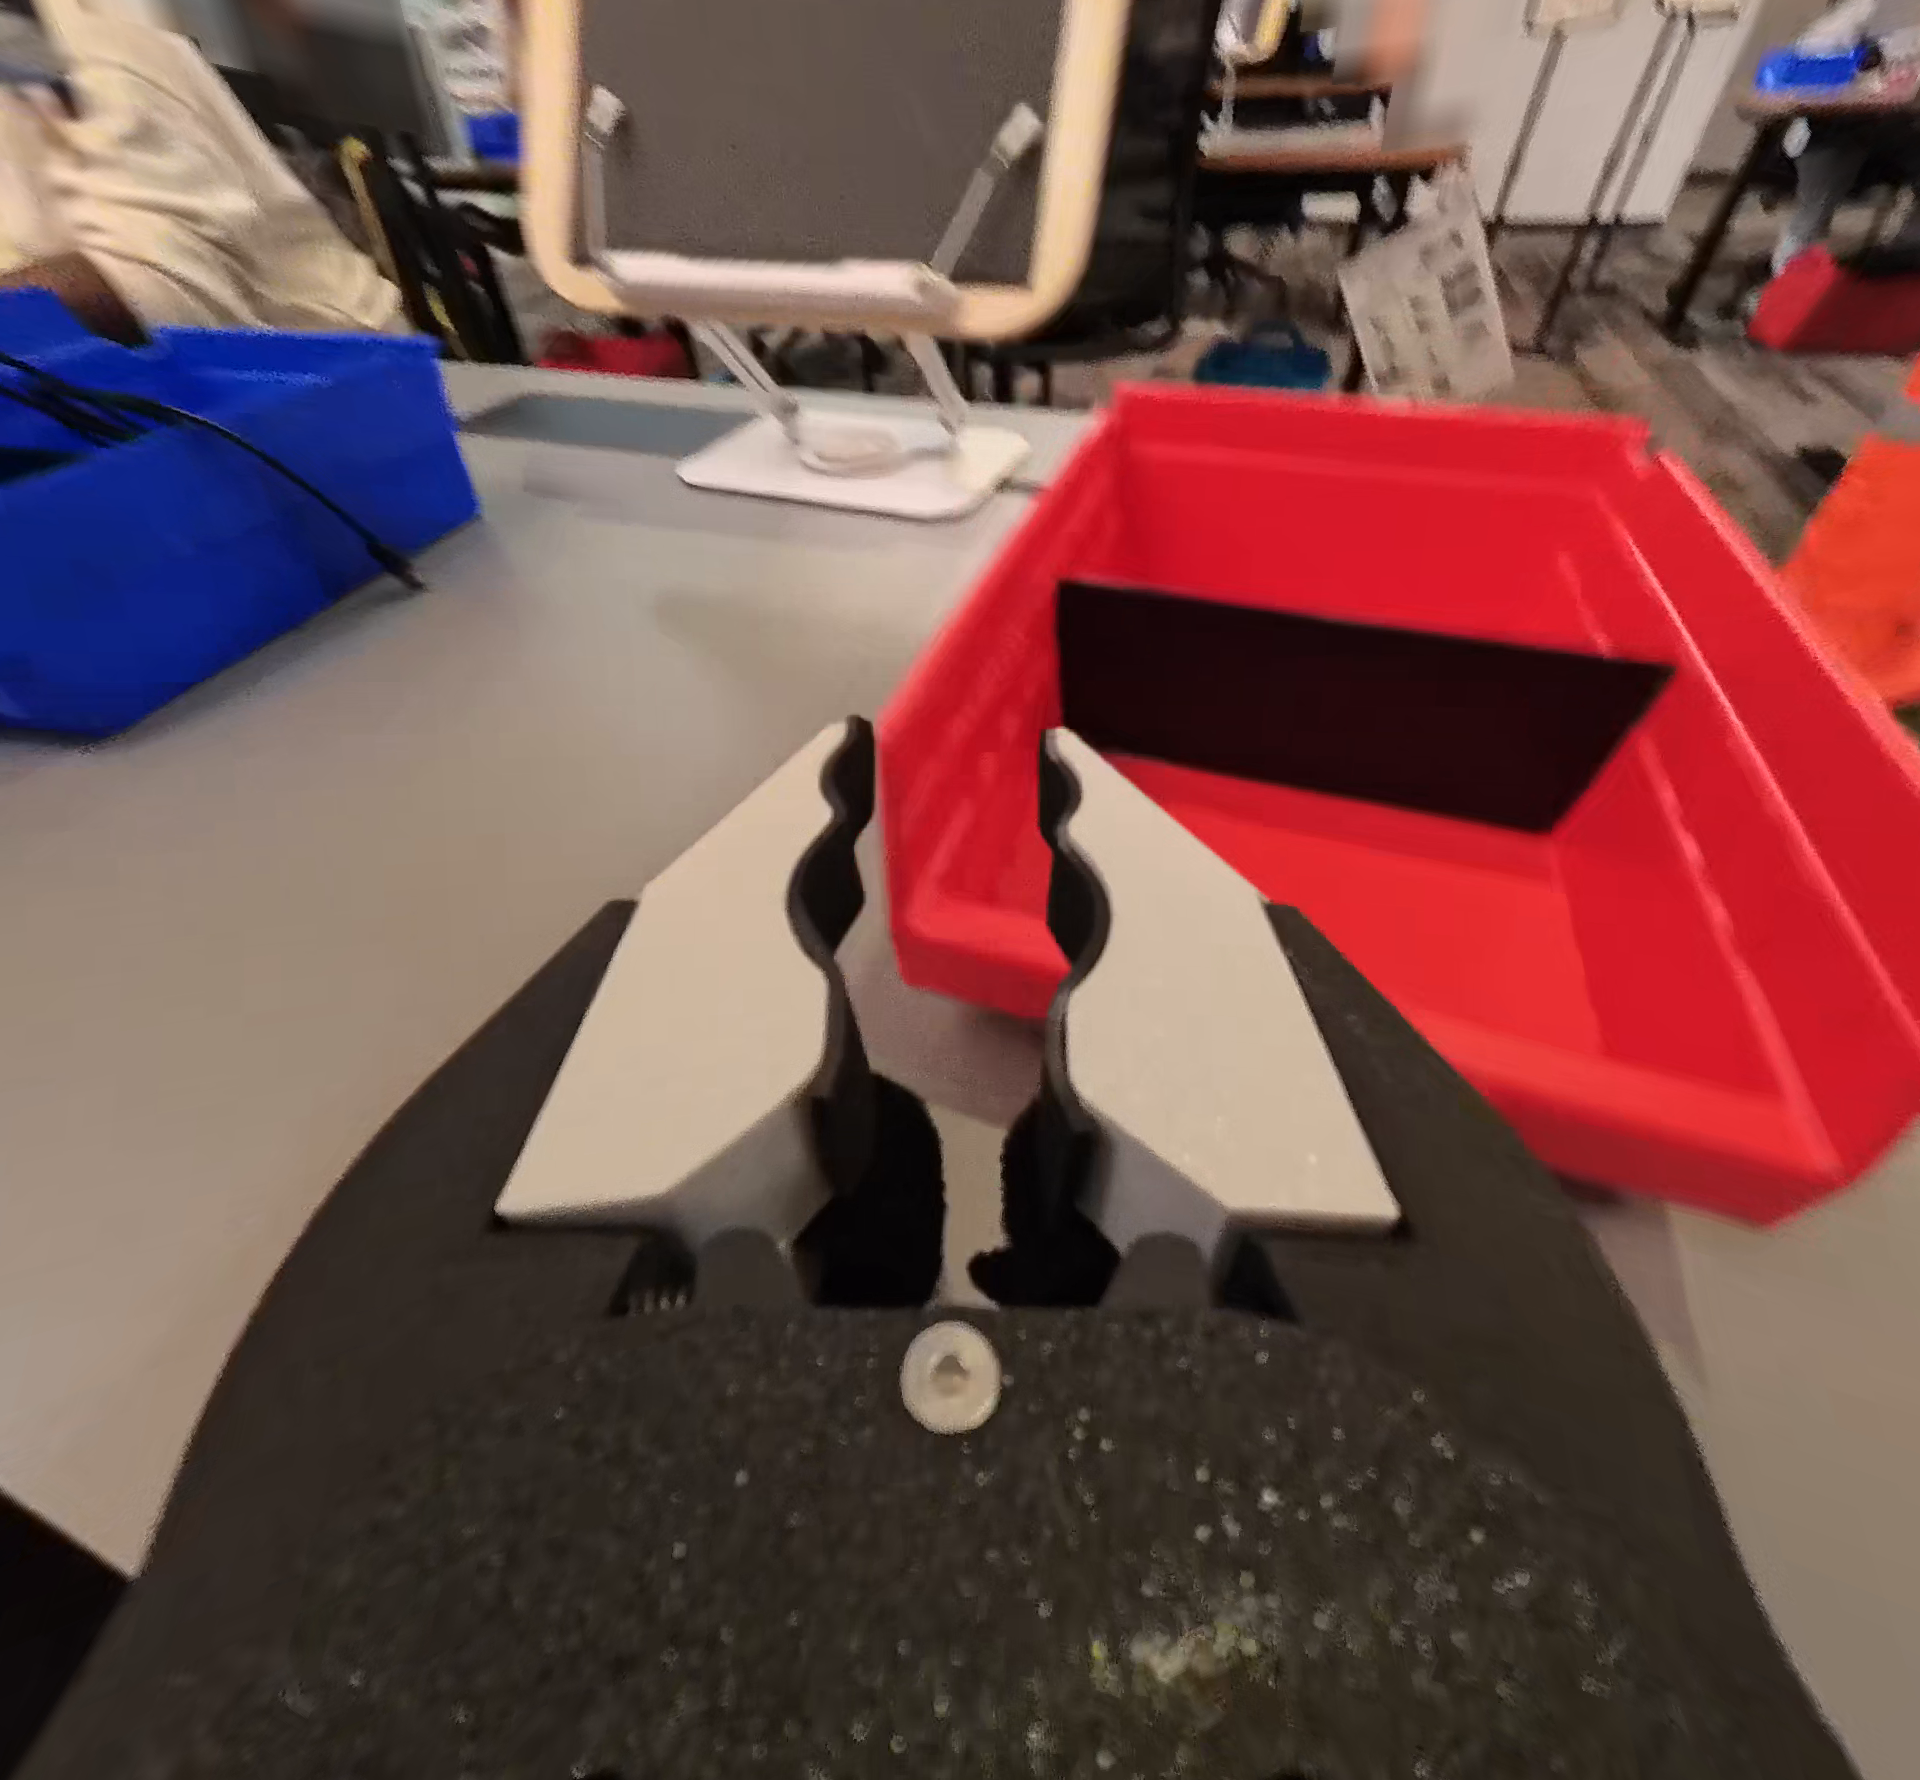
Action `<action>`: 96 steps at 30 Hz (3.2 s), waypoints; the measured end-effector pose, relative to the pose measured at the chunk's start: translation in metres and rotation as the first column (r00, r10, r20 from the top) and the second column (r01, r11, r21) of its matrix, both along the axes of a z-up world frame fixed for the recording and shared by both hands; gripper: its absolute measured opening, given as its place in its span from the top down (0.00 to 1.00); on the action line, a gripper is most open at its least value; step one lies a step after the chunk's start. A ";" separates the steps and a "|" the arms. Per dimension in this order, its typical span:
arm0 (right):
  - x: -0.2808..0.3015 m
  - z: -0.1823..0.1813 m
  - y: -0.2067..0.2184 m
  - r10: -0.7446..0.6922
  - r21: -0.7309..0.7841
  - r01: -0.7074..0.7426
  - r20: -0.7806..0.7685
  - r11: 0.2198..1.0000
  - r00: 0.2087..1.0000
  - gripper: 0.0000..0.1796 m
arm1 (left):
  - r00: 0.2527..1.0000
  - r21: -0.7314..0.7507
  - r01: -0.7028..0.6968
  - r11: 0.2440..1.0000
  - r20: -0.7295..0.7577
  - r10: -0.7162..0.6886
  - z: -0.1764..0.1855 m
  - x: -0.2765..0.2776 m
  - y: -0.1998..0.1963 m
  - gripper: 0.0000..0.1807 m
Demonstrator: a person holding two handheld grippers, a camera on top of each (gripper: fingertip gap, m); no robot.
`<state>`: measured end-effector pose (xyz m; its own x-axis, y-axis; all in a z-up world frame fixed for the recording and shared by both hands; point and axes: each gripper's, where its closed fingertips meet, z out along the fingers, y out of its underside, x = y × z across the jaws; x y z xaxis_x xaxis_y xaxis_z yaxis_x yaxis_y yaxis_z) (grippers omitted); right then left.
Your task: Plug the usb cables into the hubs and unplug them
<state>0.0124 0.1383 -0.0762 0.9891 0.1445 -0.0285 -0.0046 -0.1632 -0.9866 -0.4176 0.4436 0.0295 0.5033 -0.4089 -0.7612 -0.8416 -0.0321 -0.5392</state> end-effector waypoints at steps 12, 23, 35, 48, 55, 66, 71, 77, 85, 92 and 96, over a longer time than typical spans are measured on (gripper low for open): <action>-0.175 0.144 0.055 0.450 0.197 -0.480 0.180 0.855 0.875 0.79 | 0.807 0.451 0.464 0.762 -0.570 -0.153 0.042 0.189 -0.163 0.88; -0.174 0.064 0.071 0.560 0.003 -0.561 0.041 0.828 0.827 0.96 | 0.800 0.249 0.565 0.786 -0.398 -0.449 -0.031 0.223 -0.229 0.91; -0.180 0.070 0.024 0.851 0.083 -0.848 -0.114 0.523 0.513 0.96 | 0.417 -0.136 0.749 0.649 0.857 -0.302 -0.058 0.162 -0.264 0.83; -0.220 0.039 -0.024 0.950 0.024 -0.981 -0.253 0.192 0.180 0.96 | 0.303 -0.153 0.916 0.371 0.870 -0.390 -0.085 0.182 -0.317 0.84; -0.237 0.025 -0.035 0.950 0.009 -0.992 -0.289 0.122 0.115 0.96 | 0.283 -0.107 0.930 0.351 0.817 -0.502 -0.082 0.193 -0.336 0.87; -0.243 0.004 -0.029 0.962 -0.106 -0.977 -0.186 0.184 0.201 0.96 | 0.317 -0.170 0.927 0.335 0.833 -0.454 -0.095 0.198 -0.335 0.94; -0.241 0.001 -0.022 0.960 -0.160 -0.958 -0.109 0.238 0.256 0.95 | 0.336 -0.168 0.918 0.358 0.809 -0.483 -0.098 0.199 -0.330 0.95; -0.220 0.015 0.029 0.798 -0.123 -0.789 0.136 0.602 0.587 0.79 | 0.639 -0.026 0.697 0.716 0.476 -0.604 -0.091 0.190 -0.279 0.95; -0.250 0.016 0.040 0.704 -0.058 -0.703 -0.008 0.709 0.711 0.81 | 0.856 0.195 0.479 0.856 0.111 -0.505 -0.098 0.174 -0.250 0.95; -0.251 0.011 0.041 0.678 -0.071 -0.683 -0.081 0.727 0.731 0.94 | 0.884 0.240 0.456 0.857 -0.010 -0.468 -0.105 0.178 -0.251 0.95; -0.249 0.003 0.046 0.632 -0.104 -0.639 -0.088 0.763 0.770 0.94 | 0.893 0.159 0.432 0.888 0.062 -0.445 -0.115 0.178 -0.245 0.94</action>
